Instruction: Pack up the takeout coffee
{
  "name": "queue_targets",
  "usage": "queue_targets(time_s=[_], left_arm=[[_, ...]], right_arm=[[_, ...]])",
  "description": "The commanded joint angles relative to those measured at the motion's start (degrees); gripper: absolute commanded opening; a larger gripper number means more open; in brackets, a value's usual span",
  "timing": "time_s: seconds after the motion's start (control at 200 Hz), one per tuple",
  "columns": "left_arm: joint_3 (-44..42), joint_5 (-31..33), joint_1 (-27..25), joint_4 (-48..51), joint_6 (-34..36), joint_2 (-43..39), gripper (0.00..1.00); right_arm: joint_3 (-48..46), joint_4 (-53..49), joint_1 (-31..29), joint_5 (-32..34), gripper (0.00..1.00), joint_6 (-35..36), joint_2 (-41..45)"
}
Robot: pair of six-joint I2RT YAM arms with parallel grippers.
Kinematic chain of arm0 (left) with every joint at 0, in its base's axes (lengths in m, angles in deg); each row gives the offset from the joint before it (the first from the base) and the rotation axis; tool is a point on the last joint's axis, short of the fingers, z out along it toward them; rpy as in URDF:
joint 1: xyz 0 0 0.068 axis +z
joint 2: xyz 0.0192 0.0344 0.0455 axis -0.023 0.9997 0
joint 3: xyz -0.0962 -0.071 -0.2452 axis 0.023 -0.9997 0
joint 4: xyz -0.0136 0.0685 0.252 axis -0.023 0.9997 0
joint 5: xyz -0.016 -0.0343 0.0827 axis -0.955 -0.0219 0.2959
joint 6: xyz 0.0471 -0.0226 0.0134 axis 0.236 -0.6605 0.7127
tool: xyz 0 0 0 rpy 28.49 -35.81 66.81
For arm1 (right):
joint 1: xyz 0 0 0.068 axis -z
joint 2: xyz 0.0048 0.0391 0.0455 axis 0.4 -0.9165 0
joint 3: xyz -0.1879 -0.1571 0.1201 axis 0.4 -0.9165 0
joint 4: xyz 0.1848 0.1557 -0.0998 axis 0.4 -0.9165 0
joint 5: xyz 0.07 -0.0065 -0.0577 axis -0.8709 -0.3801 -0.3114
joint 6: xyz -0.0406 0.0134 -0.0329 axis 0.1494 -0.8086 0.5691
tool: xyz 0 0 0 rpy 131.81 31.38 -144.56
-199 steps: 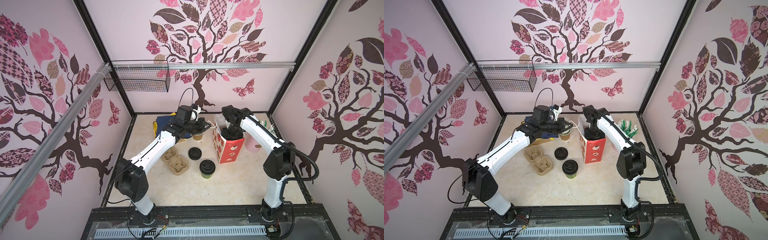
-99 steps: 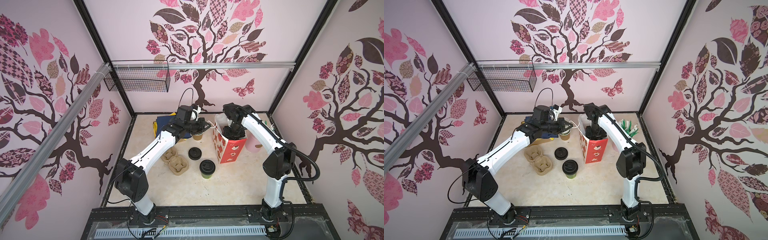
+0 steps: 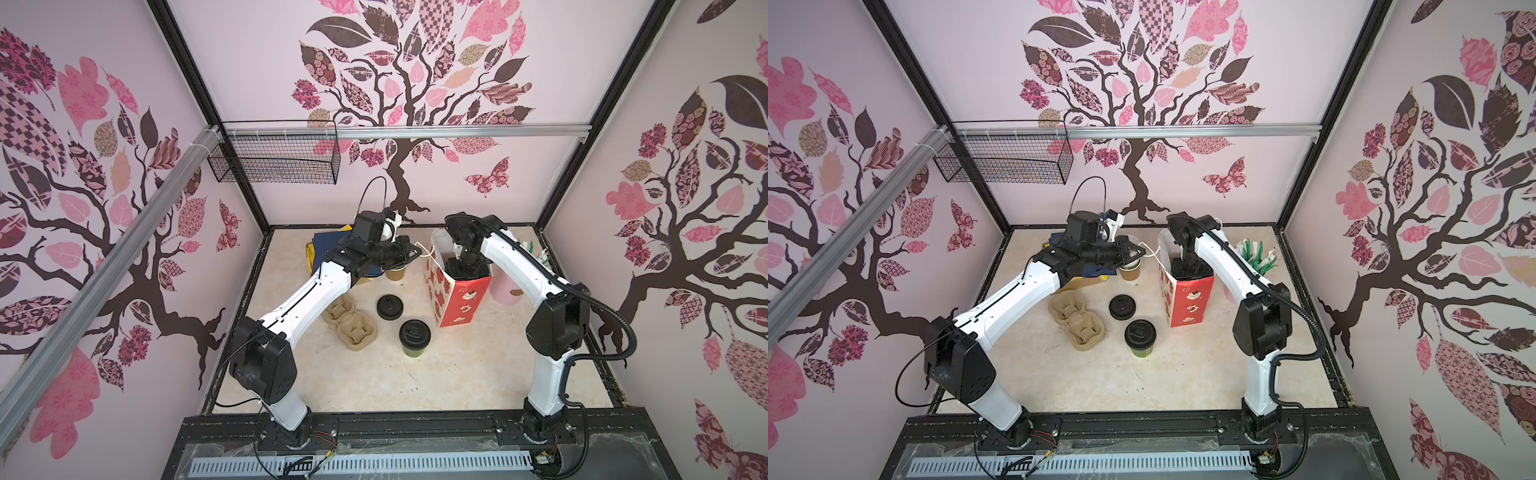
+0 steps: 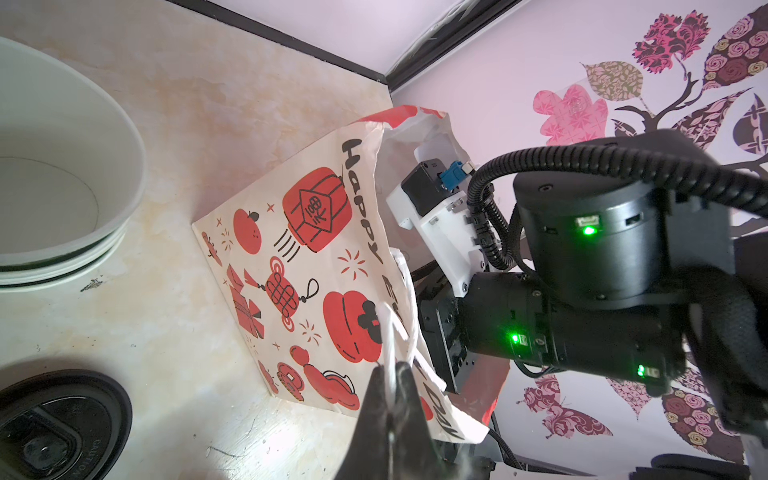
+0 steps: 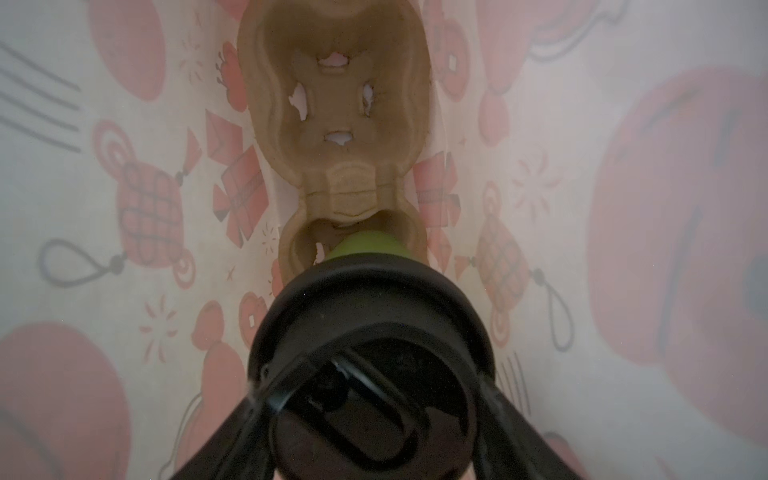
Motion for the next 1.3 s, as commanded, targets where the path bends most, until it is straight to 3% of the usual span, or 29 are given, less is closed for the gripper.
queue_targets(time_s=[0.0, 0.535, 1.295], left_arm=[[0.1, 0.0, 0.2, 0.6, 1.0, -1.3, 0.0], [0.2, 0.0, 0.2, 0.9, 1.2, -1.0, 0.0], [0.5, -0.1, 0.3, 1.2, 1.4, -1.0, 0.0]], right_arm=[[-1.0, 2.5, 0.3, 0.2, 0.65, 0.2, -0.8], [7.0, -3.4, 0.3, 2.2, 0.66, 0.2, 0.2], [-3.1, 5.0, 0.4, -0.7, 0.65, 0.3, -2.1]])
